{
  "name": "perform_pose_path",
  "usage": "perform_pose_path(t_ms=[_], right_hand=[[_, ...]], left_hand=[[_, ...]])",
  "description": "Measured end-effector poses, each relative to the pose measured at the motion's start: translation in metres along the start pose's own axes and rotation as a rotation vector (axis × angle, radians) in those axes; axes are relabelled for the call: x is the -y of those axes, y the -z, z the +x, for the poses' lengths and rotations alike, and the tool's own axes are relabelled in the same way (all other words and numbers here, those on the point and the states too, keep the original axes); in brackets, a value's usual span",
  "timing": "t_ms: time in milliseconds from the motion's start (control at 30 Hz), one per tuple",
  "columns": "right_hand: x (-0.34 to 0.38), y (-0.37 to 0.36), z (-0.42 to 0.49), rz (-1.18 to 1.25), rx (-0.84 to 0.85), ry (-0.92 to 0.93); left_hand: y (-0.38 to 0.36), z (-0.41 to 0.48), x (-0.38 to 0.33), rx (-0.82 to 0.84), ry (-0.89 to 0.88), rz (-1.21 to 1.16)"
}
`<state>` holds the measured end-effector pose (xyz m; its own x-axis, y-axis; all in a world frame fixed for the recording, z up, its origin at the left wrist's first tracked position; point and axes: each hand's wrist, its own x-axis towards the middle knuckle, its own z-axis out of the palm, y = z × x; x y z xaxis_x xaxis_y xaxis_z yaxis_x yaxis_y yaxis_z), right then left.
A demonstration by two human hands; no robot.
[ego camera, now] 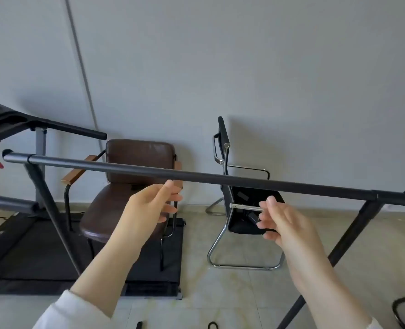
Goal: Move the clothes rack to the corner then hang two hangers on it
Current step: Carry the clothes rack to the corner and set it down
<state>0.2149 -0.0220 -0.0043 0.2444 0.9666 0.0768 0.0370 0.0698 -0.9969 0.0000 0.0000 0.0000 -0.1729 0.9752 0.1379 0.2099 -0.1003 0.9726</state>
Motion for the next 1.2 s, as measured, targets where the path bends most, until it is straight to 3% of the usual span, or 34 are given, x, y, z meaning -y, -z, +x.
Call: perform_pose_path(t_ms=[133,367,867,1200], right_hand=[[0.001,-0.002,0.009,0.161,-0.008,-0.063],[0.002,-0.005,0.016,0.318,-0.059,-0.022],[0.021,-0.019,0.017,0.327,-0.101,0.065],[0.038,-0.049,0.009,0.384,0.106,0.074]], left_hand=[[-0.002,0.006,-0.002,-0.013,0.111,-0.224],[-0.006,0.01,-0.002,-0.028,0.127,-0.453],[0.008,0.008,-0.007,-0.089,0.097,-0.512],[0.044,-0.032,-0.022,-0.349,0.093,-0.466]])
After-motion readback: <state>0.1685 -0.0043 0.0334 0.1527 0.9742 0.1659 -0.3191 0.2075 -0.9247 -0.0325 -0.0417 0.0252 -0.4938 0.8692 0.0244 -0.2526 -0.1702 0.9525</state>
